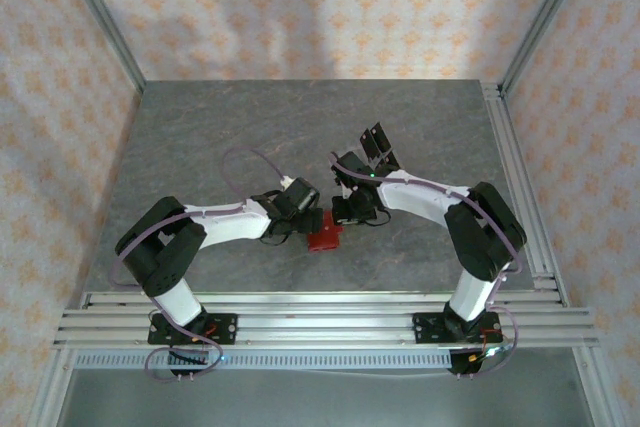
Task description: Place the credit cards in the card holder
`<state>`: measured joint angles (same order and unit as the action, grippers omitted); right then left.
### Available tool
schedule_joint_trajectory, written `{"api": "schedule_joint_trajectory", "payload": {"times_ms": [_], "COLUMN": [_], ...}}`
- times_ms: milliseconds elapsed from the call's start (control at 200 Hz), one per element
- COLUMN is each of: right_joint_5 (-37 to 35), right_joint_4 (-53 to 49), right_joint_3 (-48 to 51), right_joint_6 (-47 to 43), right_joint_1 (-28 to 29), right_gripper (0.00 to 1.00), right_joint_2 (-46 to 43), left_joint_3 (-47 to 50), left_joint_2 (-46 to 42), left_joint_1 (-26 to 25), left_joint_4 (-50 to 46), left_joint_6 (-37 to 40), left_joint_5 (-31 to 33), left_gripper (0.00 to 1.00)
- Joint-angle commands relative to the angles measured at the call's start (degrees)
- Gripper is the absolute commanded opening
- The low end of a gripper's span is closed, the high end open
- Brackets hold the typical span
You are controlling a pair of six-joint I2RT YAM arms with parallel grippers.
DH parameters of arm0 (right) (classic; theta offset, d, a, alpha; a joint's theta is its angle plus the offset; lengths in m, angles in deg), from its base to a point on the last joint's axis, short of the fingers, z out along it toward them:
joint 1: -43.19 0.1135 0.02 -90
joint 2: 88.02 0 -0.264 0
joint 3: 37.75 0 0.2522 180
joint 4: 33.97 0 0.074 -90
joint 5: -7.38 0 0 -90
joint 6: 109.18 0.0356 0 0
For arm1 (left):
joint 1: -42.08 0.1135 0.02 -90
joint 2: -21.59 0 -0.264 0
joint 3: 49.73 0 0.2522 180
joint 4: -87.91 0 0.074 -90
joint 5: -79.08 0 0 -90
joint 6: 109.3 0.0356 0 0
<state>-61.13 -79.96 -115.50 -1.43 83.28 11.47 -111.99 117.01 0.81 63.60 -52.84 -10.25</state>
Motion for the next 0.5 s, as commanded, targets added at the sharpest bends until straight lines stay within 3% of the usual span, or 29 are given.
{"api": "schedule_joint_trajectory", "payload": {"times_ms": [0,490], "right_joint_5": [-1.98,-1.91], "right_joint_4": [-2.07,-2.85], "right_joint_3": [-1.67,-1.67], "right_joint_6": [-0.54,-0.98], "right_joint_1": [0.16,0.16], "right_gripper": [0.21,0.21], "right_joint_2": [-2.52,-2.68], "left_joint_3": [1.97,2.08], "left_joint_2": [1.59,2.09], "left_joint_1": [-0.64,-0.73], "left_joint_4": [0.06,0.51], "left_joint_6": [-0.83,-1.0], "left_joint_5": [0.92,0.74], "left_gripper": [0.83,0.83]}}
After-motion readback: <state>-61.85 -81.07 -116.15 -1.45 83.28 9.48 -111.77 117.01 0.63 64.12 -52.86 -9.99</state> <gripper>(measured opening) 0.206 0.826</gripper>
